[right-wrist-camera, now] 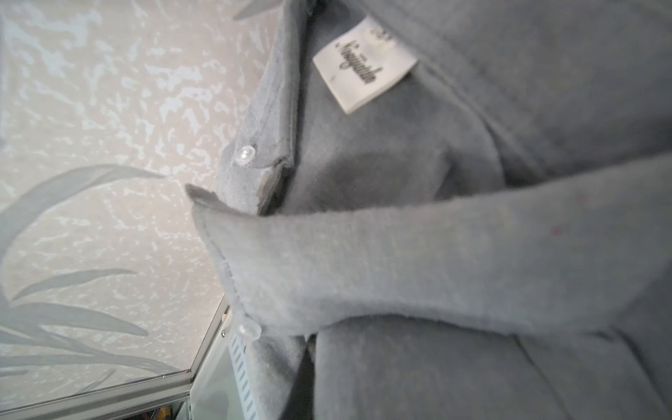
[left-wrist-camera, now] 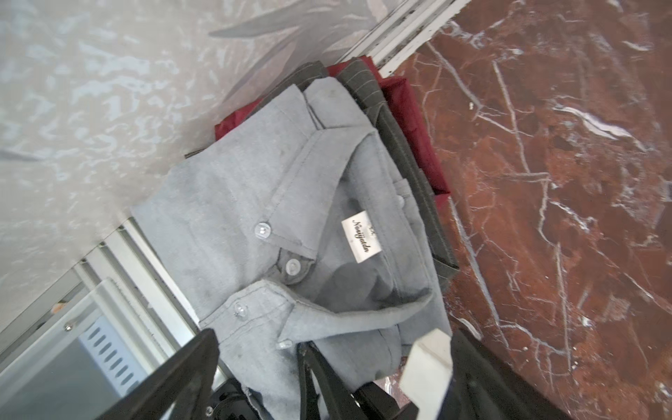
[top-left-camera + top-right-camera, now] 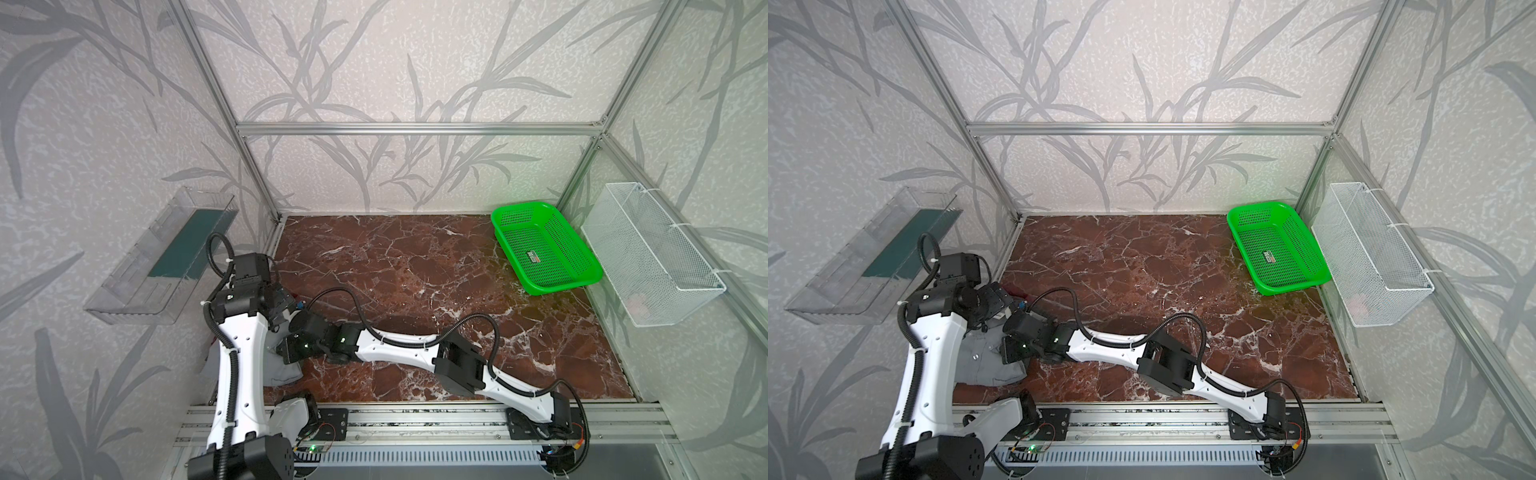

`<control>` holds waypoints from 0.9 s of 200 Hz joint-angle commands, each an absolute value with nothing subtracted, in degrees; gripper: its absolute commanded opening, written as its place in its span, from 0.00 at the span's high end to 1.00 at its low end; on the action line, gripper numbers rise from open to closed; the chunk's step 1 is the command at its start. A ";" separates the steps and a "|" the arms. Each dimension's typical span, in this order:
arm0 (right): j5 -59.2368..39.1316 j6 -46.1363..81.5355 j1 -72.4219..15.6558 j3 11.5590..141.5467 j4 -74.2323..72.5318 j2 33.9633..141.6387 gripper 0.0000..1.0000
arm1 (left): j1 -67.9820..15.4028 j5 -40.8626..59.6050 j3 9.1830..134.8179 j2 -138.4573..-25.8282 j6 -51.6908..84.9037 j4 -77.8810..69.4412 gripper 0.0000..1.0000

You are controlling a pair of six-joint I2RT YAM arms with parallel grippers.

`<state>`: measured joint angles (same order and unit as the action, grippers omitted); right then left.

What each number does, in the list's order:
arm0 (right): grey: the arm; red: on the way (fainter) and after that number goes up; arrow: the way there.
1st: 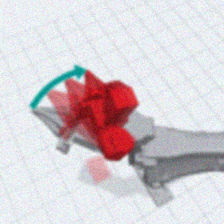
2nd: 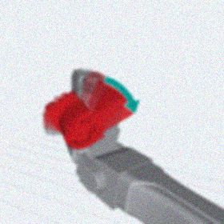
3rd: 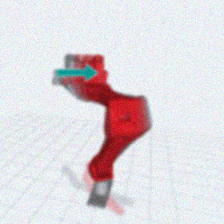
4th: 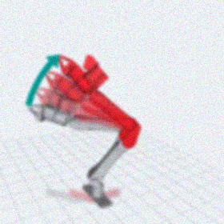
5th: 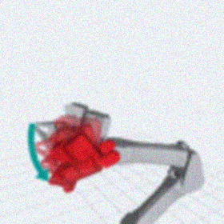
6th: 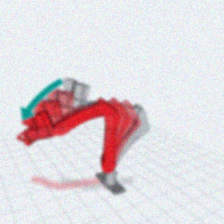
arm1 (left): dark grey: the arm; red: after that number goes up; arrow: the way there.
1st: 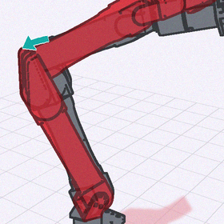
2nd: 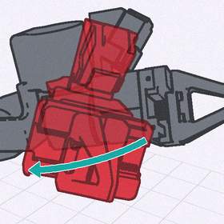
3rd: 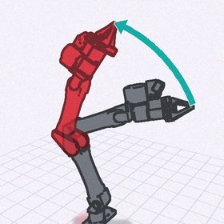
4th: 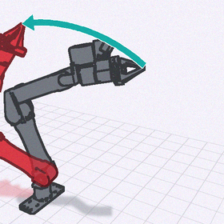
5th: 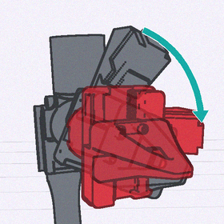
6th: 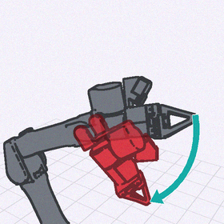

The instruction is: Fold and stack the long sleeve shirts

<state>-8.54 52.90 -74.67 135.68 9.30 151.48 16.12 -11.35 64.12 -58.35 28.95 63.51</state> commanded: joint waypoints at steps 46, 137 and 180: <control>-1.29 46.29 -73.09 125.50 8.78 141.26 0.49 | 13.89 -6.37 61.52 -54.62 25.51 60.05 0.01; 7.11 31.02 -67.73 109.47 16.28 115.99 0.20 | 13.39 3.40 60.05 -51.61 27.75 50.15 0.01; 14.94 24.30 -59.22 85.53 11.37 91.83 0.01 | 9.81 -0.30 50.12 -47.30 25.04 32.16 0.01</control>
<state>9.47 29.28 -64.36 95.48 13.34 102.37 11.84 1.52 53.80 -48.05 27.73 43.44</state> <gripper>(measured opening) 0.984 0.992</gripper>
